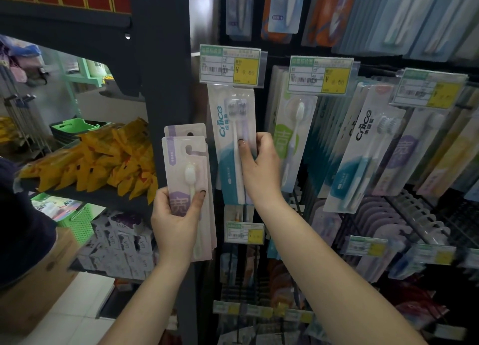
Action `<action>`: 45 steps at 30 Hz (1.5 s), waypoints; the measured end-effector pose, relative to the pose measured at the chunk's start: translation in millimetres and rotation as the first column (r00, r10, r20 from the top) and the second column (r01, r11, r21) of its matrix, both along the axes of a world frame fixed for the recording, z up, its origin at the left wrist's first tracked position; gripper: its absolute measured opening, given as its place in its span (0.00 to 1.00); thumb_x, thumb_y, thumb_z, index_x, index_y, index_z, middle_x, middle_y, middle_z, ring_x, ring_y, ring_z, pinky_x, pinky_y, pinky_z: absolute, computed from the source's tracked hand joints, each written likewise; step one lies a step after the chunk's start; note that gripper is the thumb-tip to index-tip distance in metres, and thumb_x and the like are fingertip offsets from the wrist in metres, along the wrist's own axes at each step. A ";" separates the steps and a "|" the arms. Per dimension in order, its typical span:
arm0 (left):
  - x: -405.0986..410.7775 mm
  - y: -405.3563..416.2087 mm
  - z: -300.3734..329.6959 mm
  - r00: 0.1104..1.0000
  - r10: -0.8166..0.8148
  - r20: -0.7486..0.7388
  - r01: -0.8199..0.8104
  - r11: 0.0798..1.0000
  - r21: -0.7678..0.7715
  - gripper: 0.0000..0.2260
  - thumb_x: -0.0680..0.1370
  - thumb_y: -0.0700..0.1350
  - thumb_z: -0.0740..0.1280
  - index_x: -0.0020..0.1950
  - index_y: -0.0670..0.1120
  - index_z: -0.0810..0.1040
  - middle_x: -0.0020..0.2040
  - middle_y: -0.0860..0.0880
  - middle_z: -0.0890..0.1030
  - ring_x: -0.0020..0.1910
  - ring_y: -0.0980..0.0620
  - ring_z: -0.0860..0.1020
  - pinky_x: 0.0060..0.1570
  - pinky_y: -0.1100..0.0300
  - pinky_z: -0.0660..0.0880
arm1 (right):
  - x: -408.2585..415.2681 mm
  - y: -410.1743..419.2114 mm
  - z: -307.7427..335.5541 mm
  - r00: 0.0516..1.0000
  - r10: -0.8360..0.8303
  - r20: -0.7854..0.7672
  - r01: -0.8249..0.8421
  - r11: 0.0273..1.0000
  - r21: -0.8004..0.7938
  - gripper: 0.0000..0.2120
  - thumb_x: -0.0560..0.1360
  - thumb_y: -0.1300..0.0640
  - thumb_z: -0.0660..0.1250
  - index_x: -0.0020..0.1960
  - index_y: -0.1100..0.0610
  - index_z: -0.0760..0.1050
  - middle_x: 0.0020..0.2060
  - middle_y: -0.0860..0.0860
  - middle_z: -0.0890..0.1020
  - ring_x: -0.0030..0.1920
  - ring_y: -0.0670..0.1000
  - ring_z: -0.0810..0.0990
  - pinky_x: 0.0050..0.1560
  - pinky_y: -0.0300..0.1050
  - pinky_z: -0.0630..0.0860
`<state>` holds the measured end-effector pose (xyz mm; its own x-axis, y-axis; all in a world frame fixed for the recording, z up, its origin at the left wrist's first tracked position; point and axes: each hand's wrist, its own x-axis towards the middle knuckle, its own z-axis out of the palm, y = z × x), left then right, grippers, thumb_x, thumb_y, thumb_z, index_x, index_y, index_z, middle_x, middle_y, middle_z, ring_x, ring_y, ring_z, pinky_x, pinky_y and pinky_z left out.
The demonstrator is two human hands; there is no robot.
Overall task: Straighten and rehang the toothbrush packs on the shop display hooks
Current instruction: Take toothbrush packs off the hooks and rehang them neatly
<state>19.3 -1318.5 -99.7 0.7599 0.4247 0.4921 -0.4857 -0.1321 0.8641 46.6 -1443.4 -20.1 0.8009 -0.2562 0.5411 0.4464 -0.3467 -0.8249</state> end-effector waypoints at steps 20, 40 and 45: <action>-5.3 -23.5 12.6 0.997 -0.078 0.009 0.077 0.997 0.010 0.11 0.70 0.39 0.72 0.44 0.43 0.69 0.34 0.53 0.73 0.31 0.65 0.74 0.30 0.74 0.69 | -5.0 -14.8 -25.5 0.980 0.080 -0.183 -0.108 0.982 -0.153 0.08 0.76 0.55 0.65 0.45 0.53 0.65 0.36 0.41 0.66 0.40 0.42 0.67 0.35 0.32 0.63; -15.5 -29.3 15.8 0.979 -0.204 0.021 0.204 0.979 0.007 0.14 0.70 0.40 0.73 0.41 0.53 0.69 0.35 0.54 0.74 0.32 0.65 0.74 0.33 0.74 0.70 | -15.3 -20.2 -37.7 0.970 -0.002 -0.242 -0.016 0.997 -0.071 0.06 0.75 0.57 0.66 0.51 0.56 0.74 0.46 0.51 0.79 0.46 0.45 0.76 0.44 0.31 0.72; -16.8 -44.6 17.4 0.943 -0.332 0.017 0.332 0.943 0.013 0.13 0.69 0.40 0.73 0.41 0.52 0.69 0.35 0.54 0.74 0.33 0.63 0.74 0.35 0.72 0.71 | -30.2 -37.0 -38.4 0.983 -0.086 -0.164 0.078 0.996 -0.049 0.05 0.77 0.58 0.63 0.52 0.55 0.75 0.48 0.51 0.80 0.49 0.47 0.78 0.48 0.33 0.73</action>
<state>2.5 -1363.1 -82.3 0.8477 0.1451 0.5102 -0.5193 0.0309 0.8540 16.4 -1480.4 -58.5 0.8577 -0.3043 0.4145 0.2733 -0.4129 -0.8688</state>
